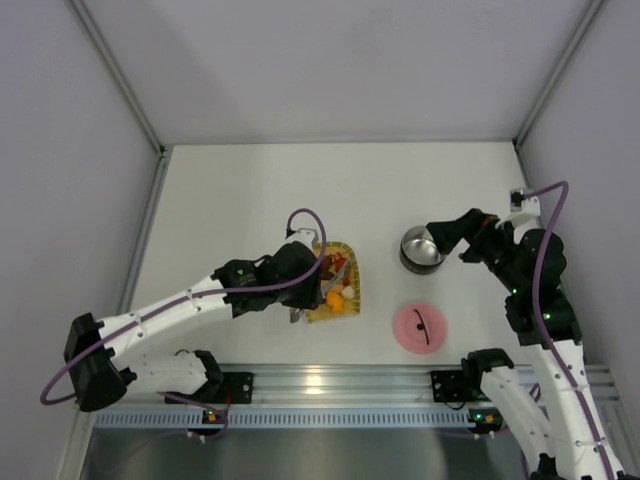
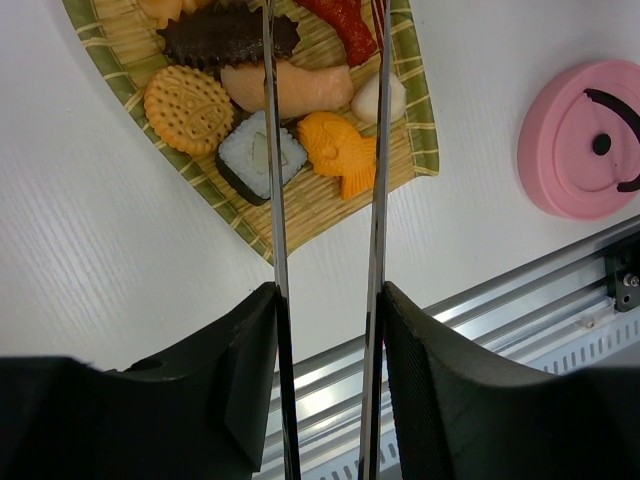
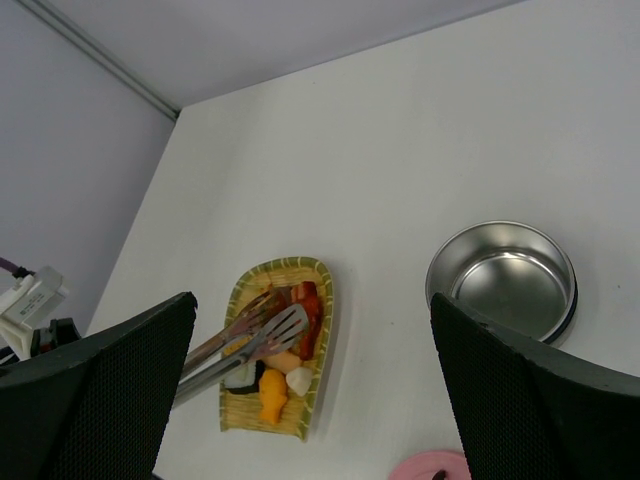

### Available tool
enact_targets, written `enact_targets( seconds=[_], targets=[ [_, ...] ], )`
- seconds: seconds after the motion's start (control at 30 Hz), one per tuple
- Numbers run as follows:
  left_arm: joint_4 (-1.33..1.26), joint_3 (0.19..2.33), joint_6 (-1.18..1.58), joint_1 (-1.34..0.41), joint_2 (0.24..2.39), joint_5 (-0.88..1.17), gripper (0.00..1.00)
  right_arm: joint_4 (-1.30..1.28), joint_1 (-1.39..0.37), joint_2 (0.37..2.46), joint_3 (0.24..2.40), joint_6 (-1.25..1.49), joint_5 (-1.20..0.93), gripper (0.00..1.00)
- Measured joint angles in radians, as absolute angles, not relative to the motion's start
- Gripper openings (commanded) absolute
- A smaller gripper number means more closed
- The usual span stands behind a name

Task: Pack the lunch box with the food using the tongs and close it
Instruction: Pick up the fake food from the plate.

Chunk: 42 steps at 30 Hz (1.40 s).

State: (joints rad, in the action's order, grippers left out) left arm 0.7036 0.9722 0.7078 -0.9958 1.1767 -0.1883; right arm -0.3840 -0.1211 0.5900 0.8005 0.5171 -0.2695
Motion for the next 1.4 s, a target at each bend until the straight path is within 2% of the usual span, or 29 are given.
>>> enact_targets(
  seconds=[0.47, 0.9, 1.4],
  targets=[
    [0.661, 0.948, 0.708, -0.996, 1.24, -0.167, 0.47, -0.392, -0.121, 0.574, 0.801, 0.516, -0.256, 0.99],
    [0.669, 0.963, 0.708, -0.996, 1.232, -0.162, 0.25, -0.394, -0.121, 0.571, 0.801, 0.516, -0.254, 0.99],
    [0.712, 1.191, 0.655, -0.997, 1.273, -0.147, 0.21, -0.398, -0.121, 0.572, 0.801, 0.516, -0.246, 1.0]
  ],
)
